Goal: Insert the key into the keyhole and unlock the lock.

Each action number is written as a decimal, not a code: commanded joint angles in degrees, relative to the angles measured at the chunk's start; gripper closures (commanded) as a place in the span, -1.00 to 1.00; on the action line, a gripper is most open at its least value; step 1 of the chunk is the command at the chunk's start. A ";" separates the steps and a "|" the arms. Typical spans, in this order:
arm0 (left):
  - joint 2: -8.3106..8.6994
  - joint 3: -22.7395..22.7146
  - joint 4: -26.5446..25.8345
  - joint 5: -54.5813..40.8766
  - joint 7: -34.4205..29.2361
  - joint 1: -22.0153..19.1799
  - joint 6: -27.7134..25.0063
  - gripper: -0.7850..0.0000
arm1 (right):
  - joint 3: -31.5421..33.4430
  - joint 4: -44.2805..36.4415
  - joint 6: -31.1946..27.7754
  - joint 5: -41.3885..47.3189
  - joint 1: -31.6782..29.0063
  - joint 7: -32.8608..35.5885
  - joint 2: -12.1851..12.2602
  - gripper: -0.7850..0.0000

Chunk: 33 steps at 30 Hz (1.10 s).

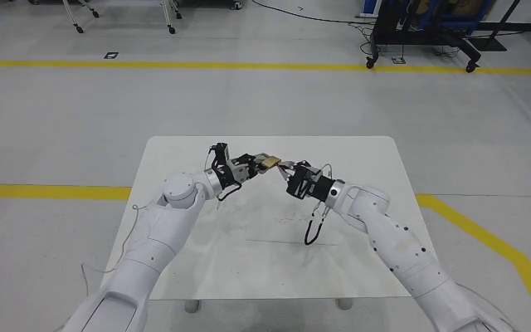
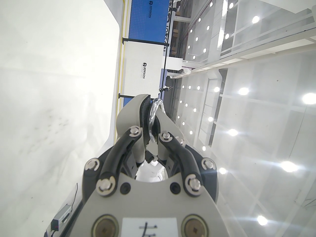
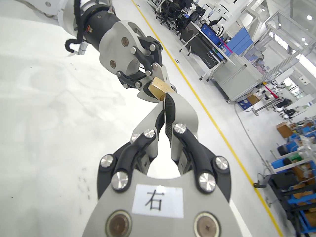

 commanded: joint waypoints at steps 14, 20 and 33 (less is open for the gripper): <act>0.07 -0.87 -0.78 0.53 -0.21 0.71 -0.75 1.00 | -0.14 3.62 -5.31 -0.61 1.99 -2.69 -0.02 0.76; 0.05 -1.28 -0.82 -0.12 -0.73 0.85 -0.59 1.00 | 0.11 1.94 -3.58 -5.33 1.43 -1.64 0.34 0.07; 0.02 0.06 -0.26 2.29 -4.30 0.06 3.05 1.00 | 11.81 -0.30 -12.13 -1.28 -3.75 -15.75 3.46 -1.00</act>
